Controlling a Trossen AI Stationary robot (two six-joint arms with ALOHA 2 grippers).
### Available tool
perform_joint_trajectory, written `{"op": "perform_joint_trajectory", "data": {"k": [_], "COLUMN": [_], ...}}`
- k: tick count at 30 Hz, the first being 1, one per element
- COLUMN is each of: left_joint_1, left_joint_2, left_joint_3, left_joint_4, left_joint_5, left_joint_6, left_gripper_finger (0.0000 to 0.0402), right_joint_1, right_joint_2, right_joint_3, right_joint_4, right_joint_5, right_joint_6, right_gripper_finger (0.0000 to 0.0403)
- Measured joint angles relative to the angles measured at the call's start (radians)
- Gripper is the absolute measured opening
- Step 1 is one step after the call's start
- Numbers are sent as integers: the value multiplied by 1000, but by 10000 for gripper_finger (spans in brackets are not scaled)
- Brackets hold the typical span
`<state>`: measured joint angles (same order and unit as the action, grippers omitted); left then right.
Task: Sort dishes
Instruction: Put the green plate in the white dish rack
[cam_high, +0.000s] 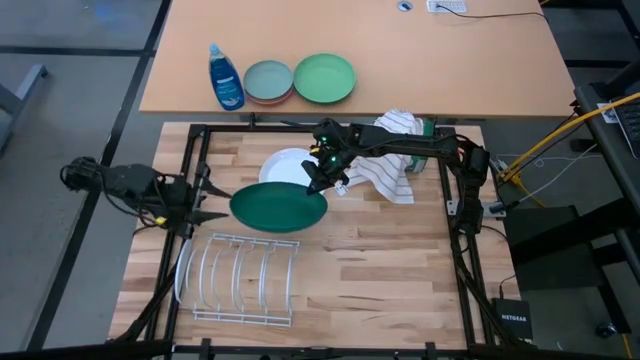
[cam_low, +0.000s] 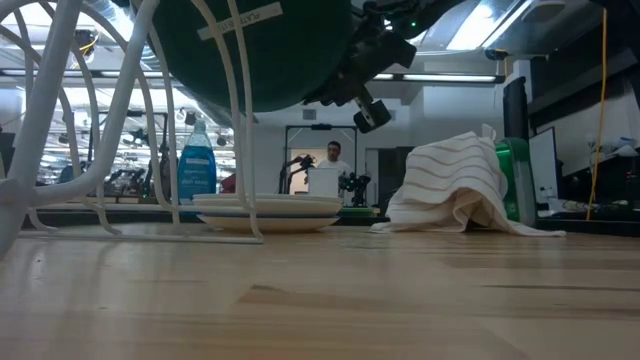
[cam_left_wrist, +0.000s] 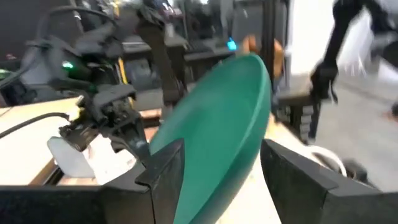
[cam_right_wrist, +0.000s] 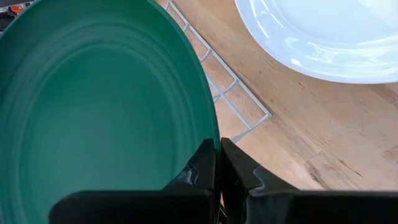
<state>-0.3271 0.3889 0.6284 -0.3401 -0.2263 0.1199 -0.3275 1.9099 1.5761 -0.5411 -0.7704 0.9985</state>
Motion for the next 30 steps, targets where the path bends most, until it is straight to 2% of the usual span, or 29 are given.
{"op": "perform_joint_trajectory", "data": {"k": [5,13,17,25,27,30], "left_joint_1": [0,0,1,-1,-2,-2], "left_joint_2": [122,257,263,237,236,235], "left_joint_3": [69,92,93,93,91,91], "left_joint_4": [-66,-69,-63,-66,-70,-69], "left_joint_5": [7,6,5,22,26,24], "left_joint_6": [78,190,235,285,289,282], "left_gripper_finger": [200,192,151,27,14,17], "right_joint_1": [0,0,1,0,-3,-2], "right_joint_2": [0,0,0,0,0,0], "right_joint_3": [0,0,0,2,4,4], "right_joint_4": [0,0,0,14,31,54], "right_joint_5": [0,-1,-1,-8,-3,17], "right_joint_6": [0,0,-8,-4,-3,-3], "right_gripper_finger": [7,7,7,30,31,33]}}
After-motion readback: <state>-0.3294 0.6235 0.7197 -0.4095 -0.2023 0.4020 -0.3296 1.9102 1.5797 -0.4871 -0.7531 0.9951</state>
